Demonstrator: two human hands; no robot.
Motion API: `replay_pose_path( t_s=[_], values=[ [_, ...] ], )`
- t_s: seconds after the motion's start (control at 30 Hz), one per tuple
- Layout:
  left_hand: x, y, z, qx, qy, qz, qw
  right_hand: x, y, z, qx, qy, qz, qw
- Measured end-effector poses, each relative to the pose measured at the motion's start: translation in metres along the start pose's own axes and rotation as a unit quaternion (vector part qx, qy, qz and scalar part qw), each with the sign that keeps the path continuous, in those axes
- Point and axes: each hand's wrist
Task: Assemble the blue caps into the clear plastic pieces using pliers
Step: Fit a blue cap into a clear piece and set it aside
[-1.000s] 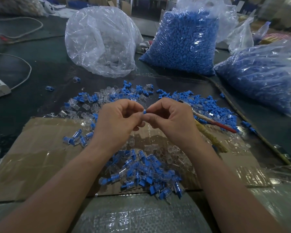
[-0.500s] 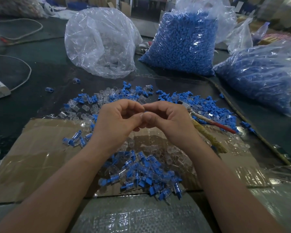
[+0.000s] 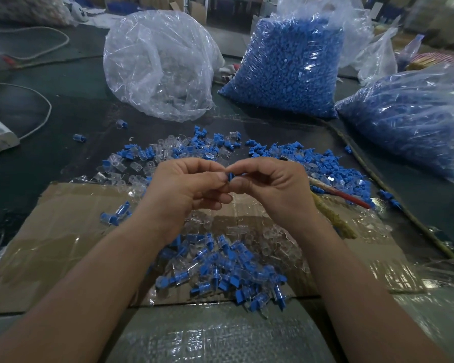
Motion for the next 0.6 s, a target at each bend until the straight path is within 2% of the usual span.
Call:
replay_pose_path(
  t_s=[0.27, 0.6],
  values=[
    [-0.0006, 0.0004, -0.0009, -0.018, -0.012, 0.026, 0.999, -0.0014, 0.0008, 0.0005, -0.011, 0.011, 0.039, 0.999],
    [-0.0014, -0.0002, -0.0007, -0.024, -0.015, -0.029, 0.999, -0.0011, 0.0024, -0.0001, -0.044, 0.001, 0.120, 0.992]
  ],
)
Point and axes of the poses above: each hand's wrist, its own z-axis away from the middle knuckle, its own x-axis out of the palm, y = z × x, and after that the axes turned 9 degrees about x, right-handed
